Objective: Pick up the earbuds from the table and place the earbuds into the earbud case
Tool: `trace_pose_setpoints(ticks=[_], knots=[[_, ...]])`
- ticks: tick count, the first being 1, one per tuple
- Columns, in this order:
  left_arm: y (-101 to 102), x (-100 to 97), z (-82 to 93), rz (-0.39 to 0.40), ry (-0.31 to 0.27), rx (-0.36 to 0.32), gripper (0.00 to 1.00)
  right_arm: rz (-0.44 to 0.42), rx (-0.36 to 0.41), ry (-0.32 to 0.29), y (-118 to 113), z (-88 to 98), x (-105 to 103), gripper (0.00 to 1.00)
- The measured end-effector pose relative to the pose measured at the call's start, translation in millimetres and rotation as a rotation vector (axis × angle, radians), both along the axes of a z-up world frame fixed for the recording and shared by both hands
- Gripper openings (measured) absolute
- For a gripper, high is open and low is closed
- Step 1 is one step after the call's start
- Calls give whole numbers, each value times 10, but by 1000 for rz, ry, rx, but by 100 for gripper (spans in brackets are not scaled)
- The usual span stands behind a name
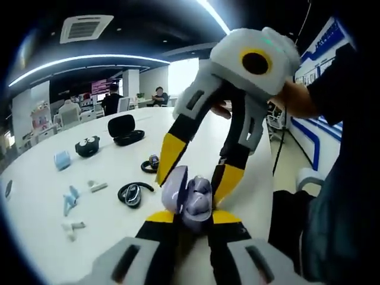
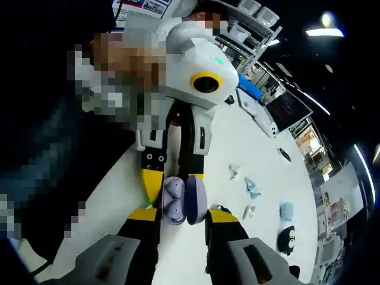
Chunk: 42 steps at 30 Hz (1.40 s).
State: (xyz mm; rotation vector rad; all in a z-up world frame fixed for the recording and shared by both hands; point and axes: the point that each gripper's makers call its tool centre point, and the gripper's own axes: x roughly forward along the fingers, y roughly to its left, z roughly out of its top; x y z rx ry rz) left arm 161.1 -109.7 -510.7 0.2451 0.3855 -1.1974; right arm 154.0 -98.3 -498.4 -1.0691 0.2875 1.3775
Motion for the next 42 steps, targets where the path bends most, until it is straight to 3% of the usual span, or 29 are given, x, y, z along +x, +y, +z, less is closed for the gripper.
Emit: trace_pose_setpoints(ticks=[5,7,8,9,13,18,21,25,27,29,34,36,42], knots=[[34,34,2,17,11,-2,21,23,30,-107,24,79,-18,25],[50,55,4,24,12,-2,20,39,40,-167,33,122,-23,19],[74,93,7,42,7,1,19,37,24,-158,-1,77,-72,17],[60,89,0,32,14,-4,20,39,36,-205,11,111,-35,17],[61,91,-10,33,11,-1,20,24,69,-238,-2,102,-26,18],[41,67,-12,21,6,-3,19,-56,177,-76,-8,114,-12,19],[31,47,-9,8,2,-3,19,-119,277,127,-16,108,13,18],[25,20,-5,-9,3,-6,19,-122,360,292,0,88,5,18],[18,-15,-2,-29,-3,-7,19,-117,423,413,15,88,-20,17],[14,-23,-1,-35,-2,-9,19,-130,441,482,10,48,-16,17],[12,-27,3,-42,-4,-20,19,-124,454,517,46,-11,-21,16],[20,-24,5,-40,0,-26,20,-161,476,587,57,-7,-32,16],[25,-15,11,-27,-27,-21,24,-231,527,686,60,4,-20,15]])
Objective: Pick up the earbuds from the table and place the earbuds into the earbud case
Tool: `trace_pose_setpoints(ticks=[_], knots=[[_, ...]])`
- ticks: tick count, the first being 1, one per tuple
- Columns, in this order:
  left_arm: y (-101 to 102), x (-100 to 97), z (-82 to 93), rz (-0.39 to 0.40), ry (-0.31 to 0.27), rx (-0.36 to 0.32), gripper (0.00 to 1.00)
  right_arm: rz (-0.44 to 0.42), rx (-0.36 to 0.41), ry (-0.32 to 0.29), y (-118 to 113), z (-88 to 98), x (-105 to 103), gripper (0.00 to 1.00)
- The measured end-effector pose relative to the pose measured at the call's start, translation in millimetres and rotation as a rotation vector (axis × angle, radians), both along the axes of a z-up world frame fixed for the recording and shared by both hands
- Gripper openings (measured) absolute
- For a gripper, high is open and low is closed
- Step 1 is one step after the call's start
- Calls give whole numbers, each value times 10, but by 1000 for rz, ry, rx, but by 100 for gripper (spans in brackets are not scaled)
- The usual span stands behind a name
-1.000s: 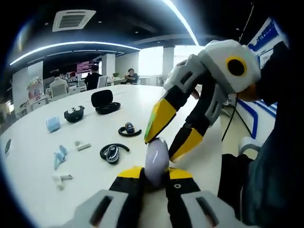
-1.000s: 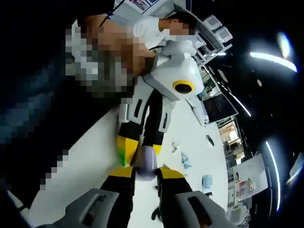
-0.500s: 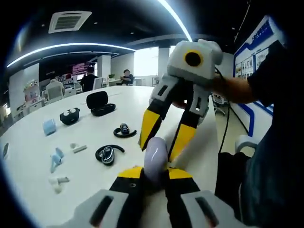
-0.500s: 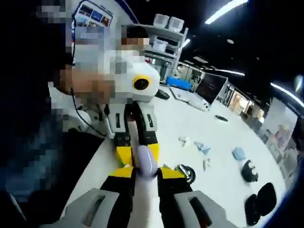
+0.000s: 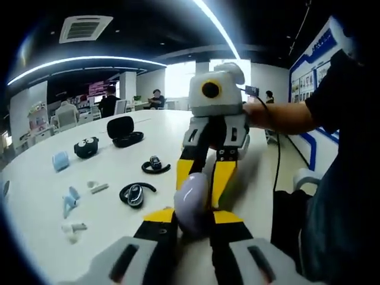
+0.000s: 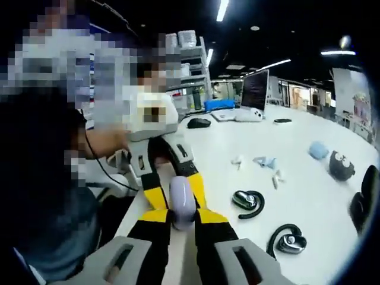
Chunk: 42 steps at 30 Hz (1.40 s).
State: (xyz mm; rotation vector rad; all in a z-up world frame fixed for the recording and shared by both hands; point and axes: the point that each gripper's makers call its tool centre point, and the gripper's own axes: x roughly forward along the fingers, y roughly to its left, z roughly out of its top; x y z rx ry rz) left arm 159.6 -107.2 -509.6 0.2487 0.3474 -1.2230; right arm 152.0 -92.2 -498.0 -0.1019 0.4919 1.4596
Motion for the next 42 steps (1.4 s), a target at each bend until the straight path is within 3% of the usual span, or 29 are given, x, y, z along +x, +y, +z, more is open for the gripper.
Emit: trace_pose_setpoints(ticks=[5,13,18,20,22,25,27,33,39,42], knots=[[31,-5,60,-3,-104,29,27,-43,47,147,8,67,-12,15],[159,51,317,35,-299,49,31,-93,144,388,104,286,26,14],[334,186,481,99,-496,153,32,-144,221,542,228,528,197,14],[414,271,549,140,-548,183,32,-155,225,569,290,584,296,14],[507,380,624,185,-563,176,32,-168,218,592,366,627,397,14],[662,568,645,246,-502,147,31,-186,173,606,470,631,540,14],[748,691,661,260,-492,143,31,-214,134,630,553,600,696,15],[973,1046,763,331,-438,98,28,-260,120,688,735,643,1133,15],[1150,1453,737,340,-425,123,29,-302,103,717,884,654,1507,15],[1232,1746,630,349,-380,126,29,-353,92,731,964,606,1790,15]])
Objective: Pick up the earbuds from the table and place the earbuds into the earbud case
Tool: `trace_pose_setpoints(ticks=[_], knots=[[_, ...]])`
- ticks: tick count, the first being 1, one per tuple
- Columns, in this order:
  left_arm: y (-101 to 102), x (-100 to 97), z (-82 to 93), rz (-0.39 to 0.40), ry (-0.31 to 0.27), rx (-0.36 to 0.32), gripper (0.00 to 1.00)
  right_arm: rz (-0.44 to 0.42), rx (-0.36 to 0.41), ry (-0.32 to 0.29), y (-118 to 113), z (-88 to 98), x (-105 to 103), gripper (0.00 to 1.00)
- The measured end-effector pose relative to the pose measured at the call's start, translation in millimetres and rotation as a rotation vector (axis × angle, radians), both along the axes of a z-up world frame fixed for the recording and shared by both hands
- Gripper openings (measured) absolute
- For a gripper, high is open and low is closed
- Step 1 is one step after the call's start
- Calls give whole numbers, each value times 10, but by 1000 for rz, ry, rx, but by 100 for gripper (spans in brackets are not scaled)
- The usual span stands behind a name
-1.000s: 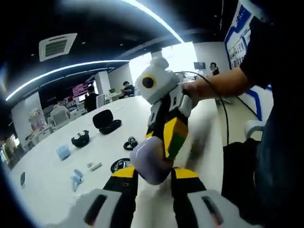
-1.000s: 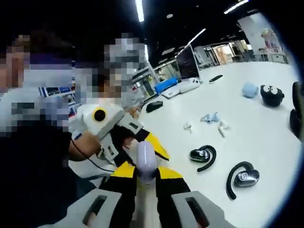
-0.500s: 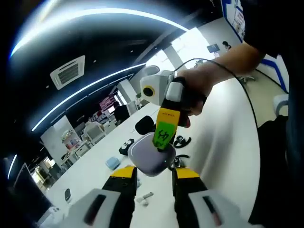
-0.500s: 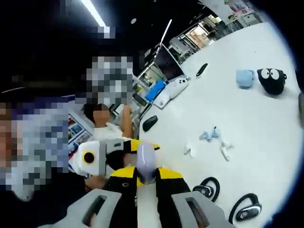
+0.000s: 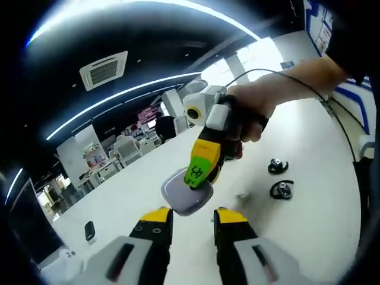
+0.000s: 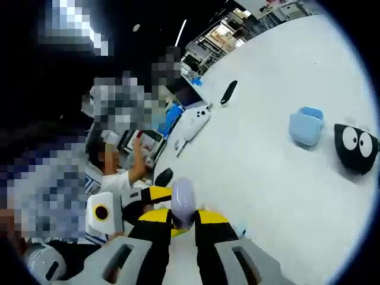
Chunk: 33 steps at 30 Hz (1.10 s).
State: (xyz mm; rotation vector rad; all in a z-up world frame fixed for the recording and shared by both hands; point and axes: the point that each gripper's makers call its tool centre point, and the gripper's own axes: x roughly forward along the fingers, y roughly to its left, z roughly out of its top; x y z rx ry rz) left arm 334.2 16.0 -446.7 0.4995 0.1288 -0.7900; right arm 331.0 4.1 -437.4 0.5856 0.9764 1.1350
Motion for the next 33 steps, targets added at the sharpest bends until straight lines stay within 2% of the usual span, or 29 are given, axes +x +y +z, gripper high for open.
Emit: trace_pose_setpoints(ticks=[1,4,5,10,14,17,18,19,21,22,26,29,33], knots=[[34,93,-40,1,20,-17,29,-17,-18,0,35,-32,128,15],[78,344,-45,1,68,-145,29,-44,-34,-2,104,-44,417,15],[134,474,-87,-3,86,-150,29,-49,-34,3,128,-46,493,15],[190,841,-145,3,99,-128,29,-100,-104,47,146,-189,825,15],[161,1016,-248,23,125,-68,29,-132,-152,96,134,-325,1155,15],[165,1119,-329,34,150,-48,29,-132,-202,117,130,-434,1278,15],[162,1153,-356,39,166,-51,29,-129,-209,119,147,-454,1305,15],[136,1181,-377,36,198,-93,29,-124,-223,126,150,-483,1319,15],[142,1251,-411,32,209,-95,29,-115,-247,132,153,-534,1342,15],[144,1282,-433,33,217,-95,29,-118,-256,138,162,-548,1238,15],[160,1352,-507,39,259,-108,29,-126,-274,174,135,-604,1192,15],[137,1377,-517,34,272,-119,29,-125,-258,203,134,-604,1143,15],[61,1381,-527,26,275,-141,29,-122,-269,158,125,-573,1163,15]])
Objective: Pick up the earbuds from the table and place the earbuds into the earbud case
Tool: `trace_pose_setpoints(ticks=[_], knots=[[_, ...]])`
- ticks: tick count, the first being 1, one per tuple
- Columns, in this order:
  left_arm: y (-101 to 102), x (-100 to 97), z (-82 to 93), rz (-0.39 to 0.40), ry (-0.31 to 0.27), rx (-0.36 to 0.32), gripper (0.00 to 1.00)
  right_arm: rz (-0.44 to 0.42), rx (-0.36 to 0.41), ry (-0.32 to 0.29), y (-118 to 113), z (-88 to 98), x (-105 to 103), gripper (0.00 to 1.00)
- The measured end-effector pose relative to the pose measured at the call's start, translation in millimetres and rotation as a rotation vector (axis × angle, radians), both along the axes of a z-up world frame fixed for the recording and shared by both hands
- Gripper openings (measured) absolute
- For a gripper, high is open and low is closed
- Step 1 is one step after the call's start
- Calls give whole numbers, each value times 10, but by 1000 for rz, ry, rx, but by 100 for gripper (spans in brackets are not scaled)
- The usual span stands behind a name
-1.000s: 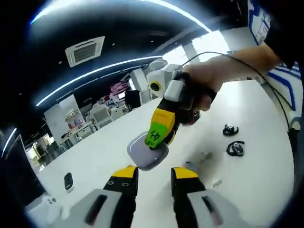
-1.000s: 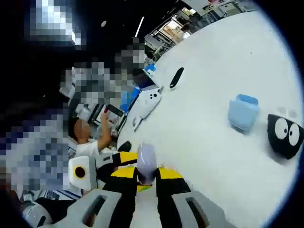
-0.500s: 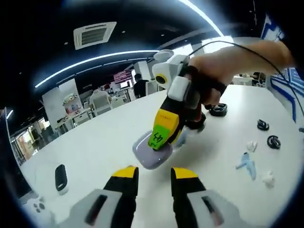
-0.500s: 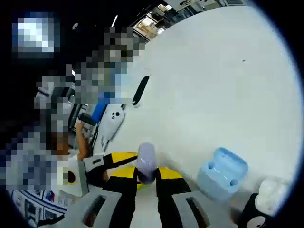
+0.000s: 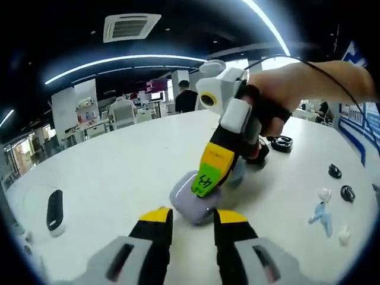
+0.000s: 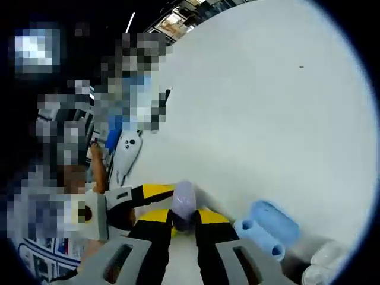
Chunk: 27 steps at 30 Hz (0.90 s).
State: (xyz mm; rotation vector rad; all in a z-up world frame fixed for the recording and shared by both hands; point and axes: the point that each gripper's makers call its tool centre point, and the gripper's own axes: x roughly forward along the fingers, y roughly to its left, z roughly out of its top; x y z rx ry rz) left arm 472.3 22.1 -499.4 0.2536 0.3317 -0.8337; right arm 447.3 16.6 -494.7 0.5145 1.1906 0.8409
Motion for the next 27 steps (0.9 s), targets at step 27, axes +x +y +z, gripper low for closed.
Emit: trace_pose_setpoints(ticks=[27], knots=[[-37,18,-85,32,28,12,26,60,-115,-89,-253,43,123,17]])
